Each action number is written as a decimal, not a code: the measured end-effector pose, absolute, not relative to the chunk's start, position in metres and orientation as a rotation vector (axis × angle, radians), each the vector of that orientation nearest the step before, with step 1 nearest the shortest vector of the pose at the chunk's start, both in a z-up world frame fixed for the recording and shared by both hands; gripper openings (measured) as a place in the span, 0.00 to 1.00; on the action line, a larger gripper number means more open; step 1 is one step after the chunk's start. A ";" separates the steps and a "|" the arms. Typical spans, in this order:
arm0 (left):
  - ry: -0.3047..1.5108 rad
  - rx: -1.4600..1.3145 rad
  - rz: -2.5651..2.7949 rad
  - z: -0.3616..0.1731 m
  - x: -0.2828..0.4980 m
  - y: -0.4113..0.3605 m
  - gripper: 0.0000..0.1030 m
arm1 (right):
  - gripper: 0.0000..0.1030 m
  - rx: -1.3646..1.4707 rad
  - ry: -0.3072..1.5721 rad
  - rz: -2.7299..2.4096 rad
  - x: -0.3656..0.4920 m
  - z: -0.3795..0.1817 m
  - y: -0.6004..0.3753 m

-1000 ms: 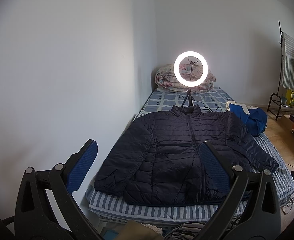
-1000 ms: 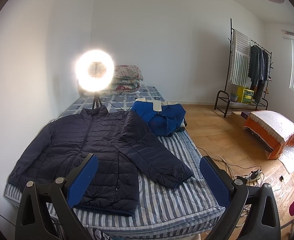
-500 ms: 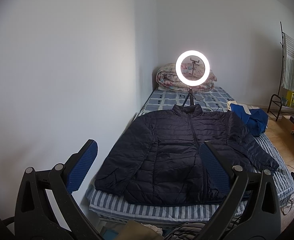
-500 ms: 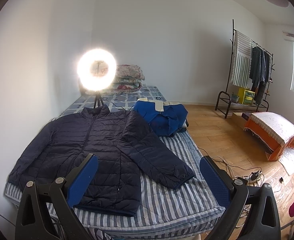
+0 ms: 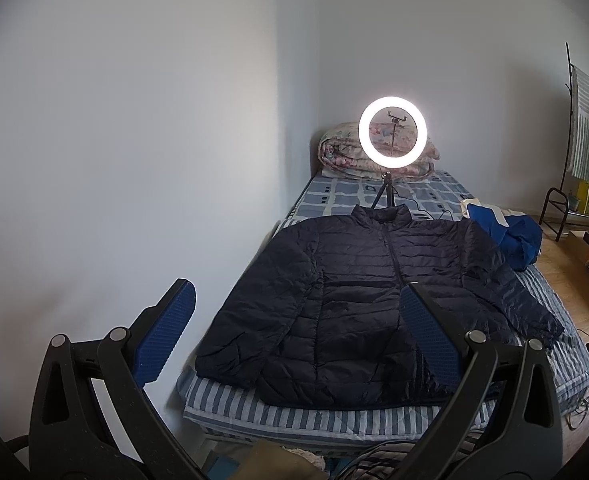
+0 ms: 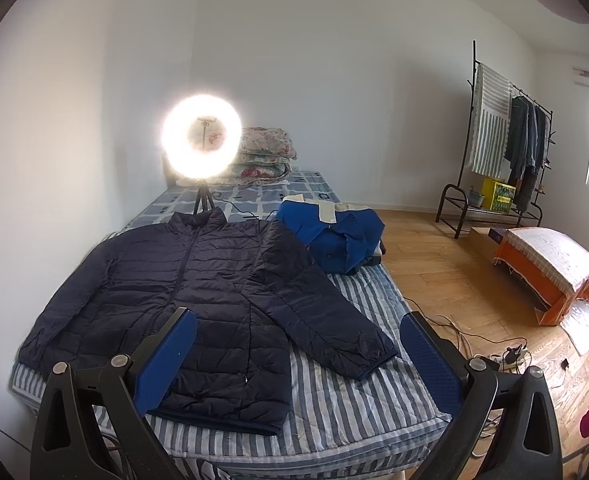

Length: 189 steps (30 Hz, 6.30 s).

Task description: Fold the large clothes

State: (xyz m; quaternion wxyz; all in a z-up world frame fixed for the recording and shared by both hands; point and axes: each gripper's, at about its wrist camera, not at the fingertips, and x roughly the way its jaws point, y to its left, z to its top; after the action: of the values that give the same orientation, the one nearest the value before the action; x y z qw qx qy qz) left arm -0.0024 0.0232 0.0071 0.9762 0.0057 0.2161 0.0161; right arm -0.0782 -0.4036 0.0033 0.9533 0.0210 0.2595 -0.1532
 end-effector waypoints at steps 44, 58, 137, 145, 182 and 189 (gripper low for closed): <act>0.464 -0.028 0.276 -0.045 -0.052 0.149 1.00 | 1.00 -0.340 0.562 0.210 0.101 -0.020 -0.140; 0.544 -0.009 0.245 -0.069 -0.058 0.145 1.00 | 0.89 -0.365 0.616 0.549 0.134 -0.072 -0.060; 0.764 0.018 0.179 -0.128 0.030 0.091 1.00 | 0.05 0.249 0.905 0.491 0.360 -0.171 -0.244; 0.790 0.052 0.147 -0.138 0.053 0.064 1.00 | 0.05 0.209 0.870 0.283 0.382 -0.188 -0.325; 0.829 0.080 0.138 -0.152 0.069 0.049 1.00 | 0.56 0.170 0.900 -0.018 0.422 -0.203 -0.423; 0.735 0.087 0.099 -0.122 0.056 0.042 1.00 | 0.56 0.166 0.807 0.027 0.357 -0.136 -0.431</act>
State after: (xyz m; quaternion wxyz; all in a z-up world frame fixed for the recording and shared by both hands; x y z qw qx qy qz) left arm 0.0557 0.0423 -0.1220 0.9311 0.0424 0.3590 0.0484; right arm 0.3574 -0.4309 -0.1362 0.9163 0.0809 0.3921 0.0133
